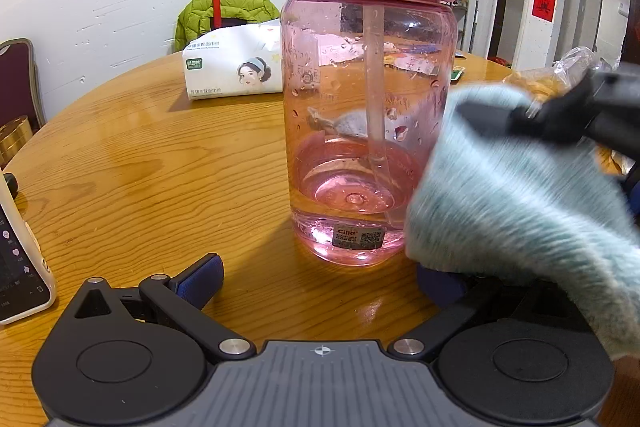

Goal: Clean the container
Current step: 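Keep wiping the bottle's side with the towel in the right tool, then sweep the towel across the bottle toward its lid with the right tool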

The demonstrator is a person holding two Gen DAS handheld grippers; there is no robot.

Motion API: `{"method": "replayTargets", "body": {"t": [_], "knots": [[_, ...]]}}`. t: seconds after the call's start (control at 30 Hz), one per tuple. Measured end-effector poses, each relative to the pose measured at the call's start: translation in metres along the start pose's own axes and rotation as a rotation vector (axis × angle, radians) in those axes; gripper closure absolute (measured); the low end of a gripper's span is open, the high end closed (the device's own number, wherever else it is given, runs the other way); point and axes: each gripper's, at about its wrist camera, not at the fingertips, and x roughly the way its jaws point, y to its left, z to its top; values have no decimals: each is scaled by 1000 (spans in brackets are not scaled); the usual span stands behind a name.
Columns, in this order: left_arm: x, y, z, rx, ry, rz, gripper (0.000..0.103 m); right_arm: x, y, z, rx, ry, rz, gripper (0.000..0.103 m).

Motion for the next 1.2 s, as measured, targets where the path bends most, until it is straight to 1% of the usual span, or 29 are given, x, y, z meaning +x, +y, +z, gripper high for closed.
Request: {"method": "replayTargets", "body": {"t": [0.07,0.13,0.23,0.3,0.4,0.43,0.47,0.53,0.67,0.8,0.9,0.97,1.03,1.07,1.13,1.2], "knots": [[0,0,0,0,0,0,0,1,0,0,-6,0,-1,75],[0,0,0,0,0,0,0,-3,-1,2,7,-21,36,75],[0,0,0,0,0,0,0,-9,-2,3,23,-50,114,75],[0,0,0,0,0,0,0,-11,0,4,29,-65,190,75],[0,0,0,0,0,0,0,-20,1,6,45,-106,391,74],[0,0,0,0,0,0,0,-22,1,6,49,-113,433,74],[0,0,0,0,0,0,0,-22,2,6,48,-113,418,74],[0,0,0,0,0,0,0,-16,3,6,30,-96,284,74],[0,0,0,0,0,0,0,6,12,2,-70,-18,22,74],[0,1,0,0,0,0,0,15,15,-1,-146,7,-143,75],[-1,1,0,0,0,-1,0,10,25,-1,-210,-41,-135,79],[-1,1,0,0,0,0,0,-5,38,1,-237,-126,25,80],[-1,1,0,0,0,0,0,-21,47,4,-238,-211,218,81],[-1,1,0,0,0,0,0,-22,47,6,-225,-216,257,81],[-1,1,0,0,0,0,0,-18,45,10,-196,-209,304,81],[-1,1,0,0,0,0,0,-9,37,10,-179,-166,239,80]]}}
